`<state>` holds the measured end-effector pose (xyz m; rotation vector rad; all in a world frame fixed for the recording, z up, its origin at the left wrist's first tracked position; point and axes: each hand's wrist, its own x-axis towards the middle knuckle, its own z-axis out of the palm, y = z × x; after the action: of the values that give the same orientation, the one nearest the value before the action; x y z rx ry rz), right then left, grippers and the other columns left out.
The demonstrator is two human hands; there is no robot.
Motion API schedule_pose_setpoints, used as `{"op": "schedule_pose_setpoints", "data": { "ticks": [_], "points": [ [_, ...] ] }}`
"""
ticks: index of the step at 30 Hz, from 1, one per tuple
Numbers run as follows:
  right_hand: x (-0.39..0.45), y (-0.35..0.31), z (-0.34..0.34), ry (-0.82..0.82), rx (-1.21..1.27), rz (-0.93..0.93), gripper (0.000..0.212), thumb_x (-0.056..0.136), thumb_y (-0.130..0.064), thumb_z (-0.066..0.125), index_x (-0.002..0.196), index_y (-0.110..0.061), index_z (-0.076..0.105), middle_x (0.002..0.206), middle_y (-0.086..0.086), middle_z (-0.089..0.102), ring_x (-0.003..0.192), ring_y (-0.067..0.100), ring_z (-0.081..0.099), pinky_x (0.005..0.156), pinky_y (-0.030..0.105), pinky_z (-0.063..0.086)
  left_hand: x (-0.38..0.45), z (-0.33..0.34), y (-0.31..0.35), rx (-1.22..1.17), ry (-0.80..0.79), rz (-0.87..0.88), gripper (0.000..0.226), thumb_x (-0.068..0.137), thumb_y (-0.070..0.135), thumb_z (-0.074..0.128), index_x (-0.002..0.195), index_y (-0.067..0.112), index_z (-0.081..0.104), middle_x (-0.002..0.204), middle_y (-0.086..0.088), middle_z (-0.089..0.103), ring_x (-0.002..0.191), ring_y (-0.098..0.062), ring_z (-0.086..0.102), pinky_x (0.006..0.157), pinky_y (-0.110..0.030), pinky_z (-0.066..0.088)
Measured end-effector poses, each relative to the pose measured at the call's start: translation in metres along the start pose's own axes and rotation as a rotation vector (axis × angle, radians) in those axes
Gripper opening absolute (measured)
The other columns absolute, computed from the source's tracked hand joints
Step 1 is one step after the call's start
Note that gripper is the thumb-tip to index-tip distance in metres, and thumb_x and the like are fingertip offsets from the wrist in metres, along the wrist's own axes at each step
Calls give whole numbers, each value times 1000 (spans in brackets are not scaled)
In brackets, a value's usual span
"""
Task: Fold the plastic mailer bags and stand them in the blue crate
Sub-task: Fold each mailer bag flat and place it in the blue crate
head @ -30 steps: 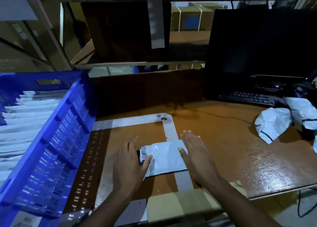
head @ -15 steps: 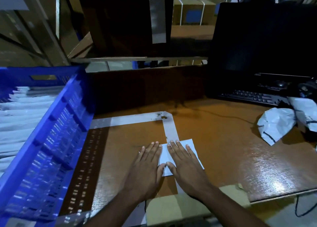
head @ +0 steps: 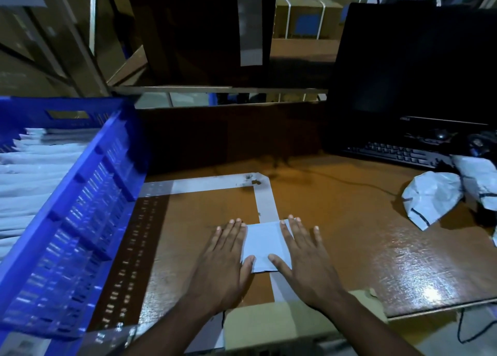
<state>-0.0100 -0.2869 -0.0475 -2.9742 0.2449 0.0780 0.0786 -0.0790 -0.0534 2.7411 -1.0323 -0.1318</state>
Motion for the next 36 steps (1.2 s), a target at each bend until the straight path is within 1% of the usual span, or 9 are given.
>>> {"op": "schedule_pose_setpoints", "data": {
  "ticks": [7,10,12,15,17,25,30,33,36],
  "points": [
    [-6,4,-3,-10,36,43,89,87,-81,-11,159,-28,-13,165,-7,-20,149,6,-25,124,46,-9,-1,-4,-2,12,-2,-42,93,86,73,-20,162,22,-6,170,5,-9,154,-7,-17,127,-41,-5],
    [2,-3,-14,33,38,39,88,88,-81,-8,160,-30,-4,165,-7,-17,151,9,-21,124,46,-8,0,-14,1,-6,46,-54,83,92,72,-12,160,25,-14,166,9,-22,151,-5,-25,124,-40,-14],
    [5,-15,-18,73,41,-65,79,95,-73,-4,160,-29,-2,166,-9,-16,149,5,-24,124,41,-10,-3,-17,3,-28,67,-4,75,98,67,-5,158,25,-15,162,12,-26,150,-3,-26,124,-38,-14],
    [3,-25,-3,32,71,-197,65,103,-59,5,161,-28,3,167,-8,-7,147,-1,-24,122,35,-14,-13,-4,3,7,13,134,72,103,62,1,162,20,5,168,6,-7,155,-8,-8,125,-40,-1],
    [6,-24,9,82,38,-194,61,106,-55,13,161,-26,10,168,-7,1,149,1,-19,122,34,-13,-12,3,-2,31,-6,150,73,105,60,4,162,17,15,170,2,8,156,-9,-2,124,-42,5],
    [-5,-26,15,124,16,-172,60,107,-53,19,160,-23,21,167,-6,10,153,6,-3,122,38,-2,-19,3,2,5,-3,136,75,102,59,-4,163,18,8,170,4,1,154,-6,-13,126,-43,3],
    [-7,-27,11,113,40,-164,61,107,-55,19,160,-26,19,167,-8,9,151,1,-8,121,31,-14,-19,1,1,-23,10,138,79,98,61,-12,163,21,10,170,7,2,153,-2,-13,126,-40,1],
    [0,-29,0,159,118,-118,61,105,-56,16,156,-29,31,163,-11,26,150,0,13,121,30,2,-13,-5,0,-100,52,104,70,103,56,2,159,25,30,166,11,25,153,1,8,125,-34,8],
    [12,-29,0,135,76,-99,67,105,-60,11,160,-23,21,166,-8,14,152,6,9,122,40,5,-7,-4,-5,11,59,124,63,105,52,17,157,22,36,164,6,32,154,-7,15,124,-40,15]
  ]
}}
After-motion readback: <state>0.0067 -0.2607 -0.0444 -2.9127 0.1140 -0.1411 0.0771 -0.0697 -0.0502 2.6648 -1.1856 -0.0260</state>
